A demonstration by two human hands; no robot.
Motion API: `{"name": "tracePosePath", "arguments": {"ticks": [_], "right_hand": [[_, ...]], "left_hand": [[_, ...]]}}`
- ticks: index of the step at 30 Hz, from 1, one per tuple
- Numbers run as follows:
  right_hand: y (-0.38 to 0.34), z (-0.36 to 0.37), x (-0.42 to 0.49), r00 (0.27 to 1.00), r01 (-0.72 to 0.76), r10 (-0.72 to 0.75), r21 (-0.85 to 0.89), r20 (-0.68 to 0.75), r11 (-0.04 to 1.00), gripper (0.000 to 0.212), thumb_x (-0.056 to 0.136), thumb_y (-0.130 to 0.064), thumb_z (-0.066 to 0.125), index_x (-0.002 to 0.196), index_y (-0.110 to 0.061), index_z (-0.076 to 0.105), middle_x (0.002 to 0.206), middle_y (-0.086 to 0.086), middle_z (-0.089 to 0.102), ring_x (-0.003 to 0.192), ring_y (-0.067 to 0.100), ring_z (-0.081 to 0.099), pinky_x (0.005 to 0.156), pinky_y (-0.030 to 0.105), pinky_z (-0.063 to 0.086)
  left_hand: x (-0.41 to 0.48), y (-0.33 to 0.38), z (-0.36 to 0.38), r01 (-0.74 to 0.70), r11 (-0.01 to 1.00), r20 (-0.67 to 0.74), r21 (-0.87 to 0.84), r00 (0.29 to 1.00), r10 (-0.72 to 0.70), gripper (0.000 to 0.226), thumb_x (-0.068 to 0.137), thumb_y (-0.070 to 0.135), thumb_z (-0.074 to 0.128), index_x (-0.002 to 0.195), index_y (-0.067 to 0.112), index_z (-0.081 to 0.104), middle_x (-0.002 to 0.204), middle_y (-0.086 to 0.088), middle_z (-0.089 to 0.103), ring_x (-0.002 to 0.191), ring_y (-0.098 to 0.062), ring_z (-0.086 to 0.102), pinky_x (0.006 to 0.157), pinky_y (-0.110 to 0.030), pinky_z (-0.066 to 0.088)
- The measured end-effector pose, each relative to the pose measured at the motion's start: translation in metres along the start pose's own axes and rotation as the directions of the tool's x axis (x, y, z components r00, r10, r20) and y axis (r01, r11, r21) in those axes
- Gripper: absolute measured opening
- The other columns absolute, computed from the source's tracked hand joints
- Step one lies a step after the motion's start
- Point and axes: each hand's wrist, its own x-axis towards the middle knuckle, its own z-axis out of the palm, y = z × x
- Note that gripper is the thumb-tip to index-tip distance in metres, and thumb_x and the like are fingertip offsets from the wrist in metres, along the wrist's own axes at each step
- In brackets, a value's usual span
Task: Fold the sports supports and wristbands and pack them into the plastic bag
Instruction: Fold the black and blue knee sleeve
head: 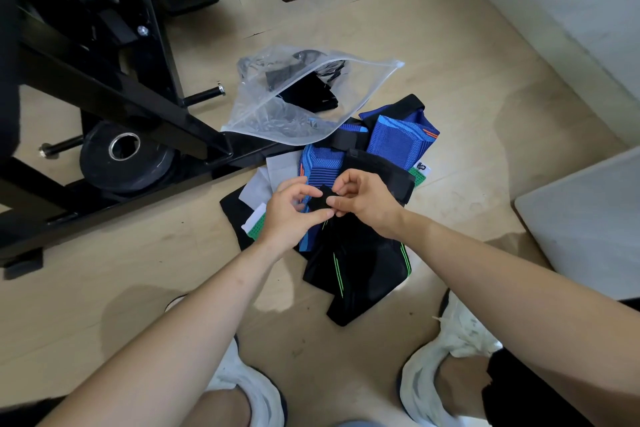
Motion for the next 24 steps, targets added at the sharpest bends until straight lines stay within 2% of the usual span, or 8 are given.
{"name": "tracePosePath", "arguments": {"ticks": [3, 7, 13, 18, 20, 22, 24], "right_hand": [[-0.001, -0.003, 0.001, 0.999, -0.003, 0.002, 0.021, 0.049, 1.000, 0.017, 0.086, 0.009, 0.068, 0.092, -0.002, 0.056, 0.073, 0.014, 0.063, 0.068, 0.025, 0.064, 0.064, 0.025, 0.056], [-0.002, -0.005, 0.001, 0.993, 0.024, -0.020, -0.026, 0.117, 0.999, 0.018, 0.089, 0.010, 0.064, 0.093, -0.004, 0.053, 0.075, 0.012, 0.061, 0.070, 0.022, 0.064, 0.065, 0.024, 0.055], [-0.002, -0.004, 0.000, 0.983, 0.076, -0.052, -0.132, 0.176, 0.988, 0.017, 0.090, 0.007, 0.063, 0.095, -0.005, 0.051, 0.079, 0.013, 0.060, 0.072, 0.025, 0.062, 0.067, 0.027, 0.055], [-0.003, 0.000, -0.001, 0.981, 0.087, -0.062, -0.132, 0.182, 0.987, 0.019, 0.089, 0.008, 0.063, 0.092, -0.006, 0.050, 0.075, 0.009, 0.057, 0.069, 0.023, 0.060, 0.065, 0.025, 0.053], [-0.002, -0.004, -0.001, 0.986, 0.087, -0.061, -0.166, 0.156, 0.982, 0.020, 0.089, 0.009, 0.062, 0.090, -0.006, 0.049, 0.073, 0.007, 0.056, 0.066, 0.021, 0.058, 0.062, 0.023, 0.051], [0.003, -0.014, -0.002, 0.993, 0.073, -0.051, -0.209, 0.108, 0.975, 0.022, 0.089, 0.009, 0.062, 0.087, -0.008, 0.049, 0.071, 0.006, 0.055, 0.064, 0.018, 0.058, 0.061, 0.024, 0.050], [0.008, -0.023, -0.002, 0.997, 0.066, -0.054, -0.253, 0.054, 0.965, 0.020, 0.089, 0.008, 0.064, 0.086, -0.007, 0.050, 0.072, 0.007, 0.058, 0.064, 0.019, 0.060, 0.063, 0.026, 0.053]], "left_hand": [[0.000, -0.002, -0.003, -0.096, 0.991, -0.011, 0.089, 0.995, 0.097, 0.025, 0.077, 0.021, 0.087, 0.100, 0.025, 0.078, 0.104, 0.012, 0.074, 0.101, -0.001, 0.067, 0.094, -0.025, 0.054], [-0.001, -0.002, -0.004, -0.113, 0.991, -0.026, 0.075, 0.993, 0.116, 0.014, 0.083, 0.021, 0.083, 0.097, 0.019, 0.080, 0.086, 0.008, 0.077, 0.083, -0.004, 0.072, 0.080, -0.021, 0.056], [-0.001, -0.005, -0.004, -0.212, 0.951, 0.008, 0.226, 0.976, 0.216, 0.007, 0.090, 0.017, 0.074, 0.092, 0.017, 0.080, 0.079, 0.010, 0.075, 0.074, -0.005, 0.069, 0.073, -0.022, 0.054], [-0.001, -0.002, -0.004, -0.286, 0.871, 0.040, 0.400, 0.955, 0.295, 0.010, 0.096, 0.015, 0.063, 0.092, 0.010, 0.070, 0.078, 0.007, 0.066, 0.065, -0.006, 0.056, 0.071, -0.034, 0.049], [0.001, -0.004, -0.008, -0.234, 0.862, -0.019, 0.450, 0.962, 0.271, 0.012, 0.099, 0.014, 0.058, 0.096, 0.007, 0.067, 0.083, 0.002, 0.066, 0.069, -0.008, 0.056, 0.073, -0.033, 0.043], [0.008, -0.009, -0.027, -0.083, 0.880, -0.149, 0.468, 0.974, 0.171, 0.016, 0.101, 0.014, 0.054, 0.101, 0.005, 0.067, 0.092, -0.007, 0.069, 0.085, -0.026, 0.063, 0.077, -0.033, 0.041], [0.014, -0.015, -0.049, 0.027, 0.887, -0.177, 0.461, 0.982, 0.062, 0.019, 0.102, 0.018, 0.053, 0.105, 0.007, 0.068, 0.093, -0.005, 0.068, 0.092, -0.028, 0.064, 0.079, -0.031, 0.042]]}}
